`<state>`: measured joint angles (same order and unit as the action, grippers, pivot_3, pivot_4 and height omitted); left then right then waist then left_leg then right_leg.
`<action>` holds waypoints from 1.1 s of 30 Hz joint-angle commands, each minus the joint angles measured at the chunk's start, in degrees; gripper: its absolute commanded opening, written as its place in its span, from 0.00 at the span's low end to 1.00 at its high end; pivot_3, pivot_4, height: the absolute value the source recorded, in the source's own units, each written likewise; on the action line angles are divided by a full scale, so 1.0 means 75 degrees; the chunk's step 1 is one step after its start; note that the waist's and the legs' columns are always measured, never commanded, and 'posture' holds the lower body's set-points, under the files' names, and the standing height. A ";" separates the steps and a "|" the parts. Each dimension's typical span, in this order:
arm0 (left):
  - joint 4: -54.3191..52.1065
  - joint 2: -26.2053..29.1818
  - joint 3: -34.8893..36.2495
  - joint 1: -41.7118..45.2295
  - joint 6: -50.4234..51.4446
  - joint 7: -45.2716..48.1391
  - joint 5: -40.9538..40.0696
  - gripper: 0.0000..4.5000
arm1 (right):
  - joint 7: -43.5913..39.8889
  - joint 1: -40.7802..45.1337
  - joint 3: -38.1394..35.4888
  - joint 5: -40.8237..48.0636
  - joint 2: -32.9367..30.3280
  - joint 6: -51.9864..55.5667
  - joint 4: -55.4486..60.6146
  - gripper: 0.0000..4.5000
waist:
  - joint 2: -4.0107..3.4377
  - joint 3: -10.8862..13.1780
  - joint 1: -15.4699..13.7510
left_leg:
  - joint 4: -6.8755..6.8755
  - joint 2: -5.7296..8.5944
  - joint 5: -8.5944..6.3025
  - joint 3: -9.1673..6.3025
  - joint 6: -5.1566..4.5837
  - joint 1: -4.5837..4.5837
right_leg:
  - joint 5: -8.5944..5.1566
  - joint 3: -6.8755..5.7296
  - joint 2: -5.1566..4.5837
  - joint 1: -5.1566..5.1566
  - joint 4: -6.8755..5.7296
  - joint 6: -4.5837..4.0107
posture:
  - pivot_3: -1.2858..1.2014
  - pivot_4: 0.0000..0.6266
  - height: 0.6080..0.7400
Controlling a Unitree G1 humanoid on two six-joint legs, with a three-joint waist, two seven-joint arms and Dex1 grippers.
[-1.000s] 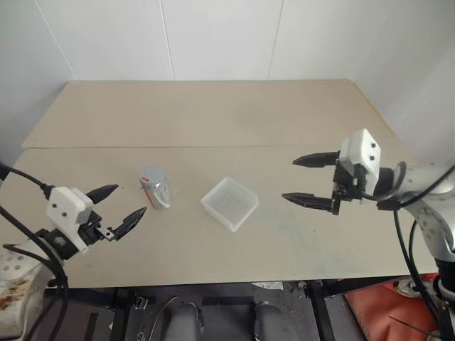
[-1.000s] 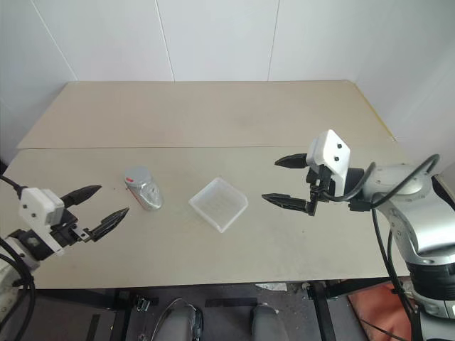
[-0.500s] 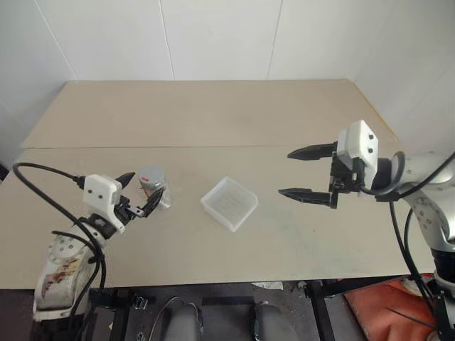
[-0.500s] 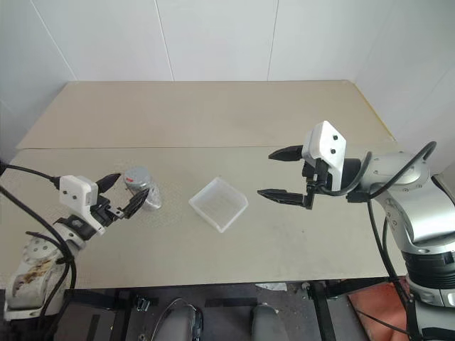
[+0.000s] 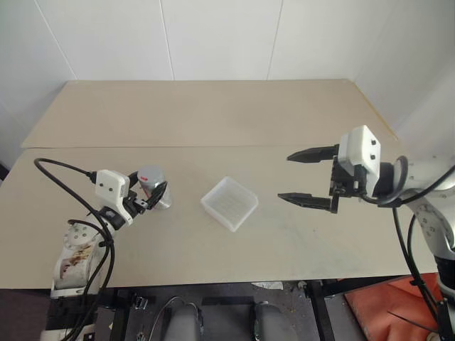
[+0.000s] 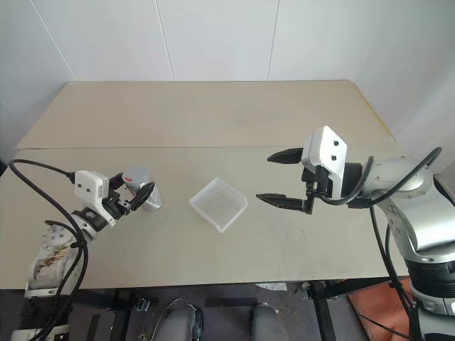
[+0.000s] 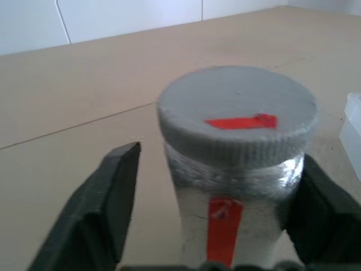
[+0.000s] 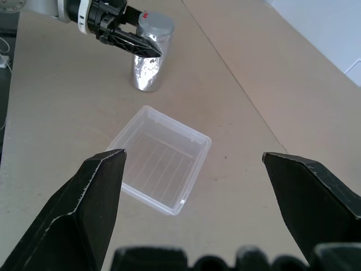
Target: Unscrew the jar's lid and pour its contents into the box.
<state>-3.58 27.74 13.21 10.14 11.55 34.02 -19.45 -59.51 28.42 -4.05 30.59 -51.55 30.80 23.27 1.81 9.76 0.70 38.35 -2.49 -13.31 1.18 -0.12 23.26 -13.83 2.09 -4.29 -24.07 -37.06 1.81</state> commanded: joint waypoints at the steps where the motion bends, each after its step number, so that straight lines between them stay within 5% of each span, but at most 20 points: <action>1: 0.0055 0.0115 -0.0062 0.0153 -0.0327 0.0164 0.0101 0.51 | 0.0110 0.0063 -0.0372 0.0159 -0.0124 0.0066 0.0298 1.00 | 0.0000 0.0000 -0.0002 | 0.0000 0.0001 0.0000 0.0000 0.0000 0.0000 | 0.0000 0.0000 -0.0001 0.0001 0.0000 0.0000 | 0.52 0.24 1.00; 8: 0.0114 0.0315 -0.0099 0.0533 -0.0473 0.0602 -0.0008 0.45 | 0.0306 0.0254 -0.0117 0.0119 0.0160 0.0043 0.0302 1.00 | 0.0001 0.0000 -0.0002 | 0.0000 0.0001 0.0000 0.0000 0.0000 0.0000 | 0.0000 0.0000 -0.0001 0.0002 0.0000 0.0000 | 0.52 0.24 1.00; 17: -0.0550 0.1885 -0.0103 0.1468 0.0471 0.3511 -0.1918 0.45 | 0.0880 0.1838 0.0730 0.0613 0.1767 0.0673 0.0097 1.00 | -0.0001 0.0001 0.0047 | 0.0000 -0.0005 0.0000 0.0002 0.0000 -0.0001 | 0.0000 0.0003 0.0006 -0.0007 -0.0007 0.0000 | 0.52 0.24 1.00; 25: 0.0149 0.1320 -0.0896 0.3169 0.0875 0.4450 -0.2249 0.45 | 0.2003 0.3345 0.1554 0.0562 0.3250 0.1899 -0.0467 1.00 | -0.0001 0.0001 -0.0002 | 0.0004 -0.0001 0.0001 -0.0002 0.0000 0.0019 | 0.0001 -0.0006 0.0005 -0.0017 -0.0005 0.0000 | 0.52 0.24 1.00; 33: 0.1082 0.0706 -0.1578 0.4083 0.0702 0.5238 -0.1998 0.45 | 0.2609 0.3734 0.1866 0.0128 0.3828 0.2168 -0.0941 1.00 | -0.0001 0.0001 0.0032 | 0.0005 0.0000 0.0001 -0.0003 -0.0001 0.0024 | 0.0001 -0.0006 0.0007 -0.0022 -0.0005 0.0000 | 0.52 0.24 1.00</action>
<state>3.92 33.17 1.24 38.70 17.57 71.63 -34.21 -40.88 54.89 10.32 32.53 -23.35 47.00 15.89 1.80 9.76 0.94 38.39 -2.49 -13.31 1.16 -0.13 23.44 -13.83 2.05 -4.23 -24.24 -37.11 1.82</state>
